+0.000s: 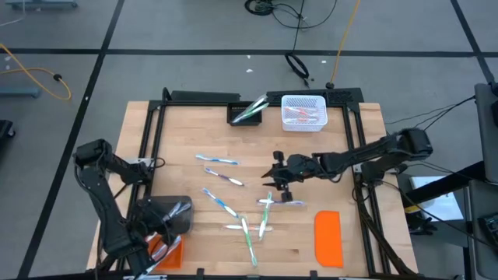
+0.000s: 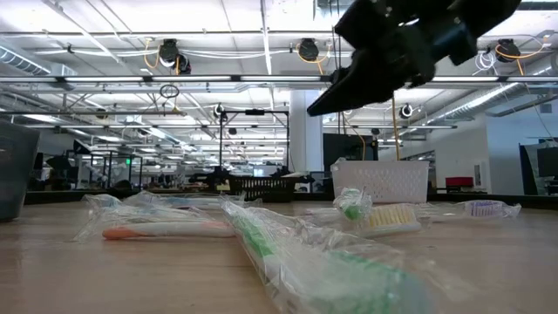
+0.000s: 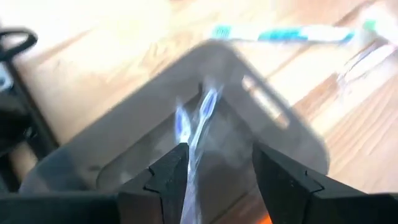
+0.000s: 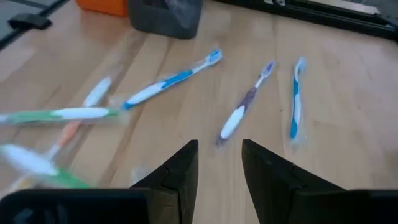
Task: Pick & Place Toothbrushes
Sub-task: Put the blue toothbrush into the orange bin
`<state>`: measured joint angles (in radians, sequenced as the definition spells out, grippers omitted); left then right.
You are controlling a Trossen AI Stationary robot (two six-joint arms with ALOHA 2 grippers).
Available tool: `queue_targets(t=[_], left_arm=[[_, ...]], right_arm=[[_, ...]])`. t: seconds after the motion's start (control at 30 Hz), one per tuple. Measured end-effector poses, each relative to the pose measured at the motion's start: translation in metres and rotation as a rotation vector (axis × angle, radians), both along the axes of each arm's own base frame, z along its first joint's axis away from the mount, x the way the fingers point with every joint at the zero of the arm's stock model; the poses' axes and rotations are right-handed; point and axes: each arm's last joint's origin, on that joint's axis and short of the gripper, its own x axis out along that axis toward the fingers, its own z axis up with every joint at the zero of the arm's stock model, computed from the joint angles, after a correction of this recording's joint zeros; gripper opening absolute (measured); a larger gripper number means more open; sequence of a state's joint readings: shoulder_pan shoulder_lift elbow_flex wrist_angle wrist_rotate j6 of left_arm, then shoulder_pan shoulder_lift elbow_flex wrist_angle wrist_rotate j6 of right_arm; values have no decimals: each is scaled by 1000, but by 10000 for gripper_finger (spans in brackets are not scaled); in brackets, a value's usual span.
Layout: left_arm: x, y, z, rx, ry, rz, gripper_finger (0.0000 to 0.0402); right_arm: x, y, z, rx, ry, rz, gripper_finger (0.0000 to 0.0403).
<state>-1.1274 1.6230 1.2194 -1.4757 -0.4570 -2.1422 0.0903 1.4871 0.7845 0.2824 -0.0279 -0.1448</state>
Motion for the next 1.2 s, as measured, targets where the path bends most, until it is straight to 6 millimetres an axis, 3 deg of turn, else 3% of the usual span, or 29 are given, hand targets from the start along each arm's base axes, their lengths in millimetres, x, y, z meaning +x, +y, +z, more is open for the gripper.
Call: queue_targets(t=[0.27, 0.57, 0.83, 1.2], left_arm=[[19, 10, 2, 101, -88, -57, 160], [44, 27, 3, 189, -86, -77, 156], [59, 39, 3, 205, -73, -38, 156], [68, 47, 3, 223, -37, -47, 157]], right_arm=[[36, -14, -32, 3, -82, -51, 116], [82, -44, -52, -10, -64, -131, 116], [105, -70, -70, 22, -14, -208, 116], [127, -74, -94, 21, 38, -214, 127]])
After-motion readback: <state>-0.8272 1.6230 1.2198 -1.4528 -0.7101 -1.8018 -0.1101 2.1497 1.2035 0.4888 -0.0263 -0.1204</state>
